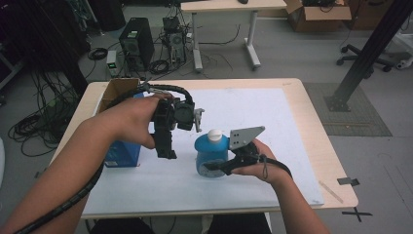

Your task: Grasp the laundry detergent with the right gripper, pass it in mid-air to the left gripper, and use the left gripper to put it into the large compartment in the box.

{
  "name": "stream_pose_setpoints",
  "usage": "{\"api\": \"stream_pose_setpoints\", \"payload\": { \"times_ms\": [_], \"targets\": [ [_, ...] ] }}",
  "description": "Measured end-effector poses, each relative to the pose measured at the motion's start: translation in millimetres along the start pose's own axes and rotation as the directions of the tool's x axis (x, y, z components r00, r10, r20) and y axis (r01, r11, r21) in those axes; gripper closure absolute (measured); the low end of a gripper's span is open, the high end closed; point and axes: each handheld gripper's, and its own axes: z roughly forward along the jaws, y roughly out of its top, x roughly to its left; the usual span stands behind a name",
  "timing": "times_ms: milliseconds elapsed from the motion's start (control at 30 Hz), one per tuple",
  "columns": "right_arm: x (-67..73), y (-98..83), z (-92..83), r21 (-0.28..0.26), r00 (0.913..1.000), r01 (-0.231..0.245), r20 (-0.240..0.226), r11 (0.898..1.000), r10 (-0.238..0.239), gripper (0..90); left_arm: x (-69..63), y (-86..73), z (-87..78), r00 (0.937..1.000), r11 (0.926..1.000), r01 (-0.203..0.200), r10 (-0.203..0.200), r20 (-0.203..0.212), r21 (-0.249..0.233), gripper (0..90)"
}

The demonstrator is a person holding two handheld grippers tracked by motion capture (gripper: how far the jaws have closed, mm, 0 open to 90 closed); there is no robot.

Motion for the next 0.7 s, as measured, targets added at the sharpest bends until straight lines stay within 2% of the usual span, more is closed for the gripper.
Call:
{"api": "stream_pose_setpoints", "payload": {
  "times_ms": [700],
  "targets": [
    [4.8,10.8,25.7,-0.02,0.9992,0.017,-0.036,1.0,-0.017,45.3,-0.1,8.6,7.6,0.9999,1.0,-0.006,0.006,0.015,0.006,0.4]
  ]
}}
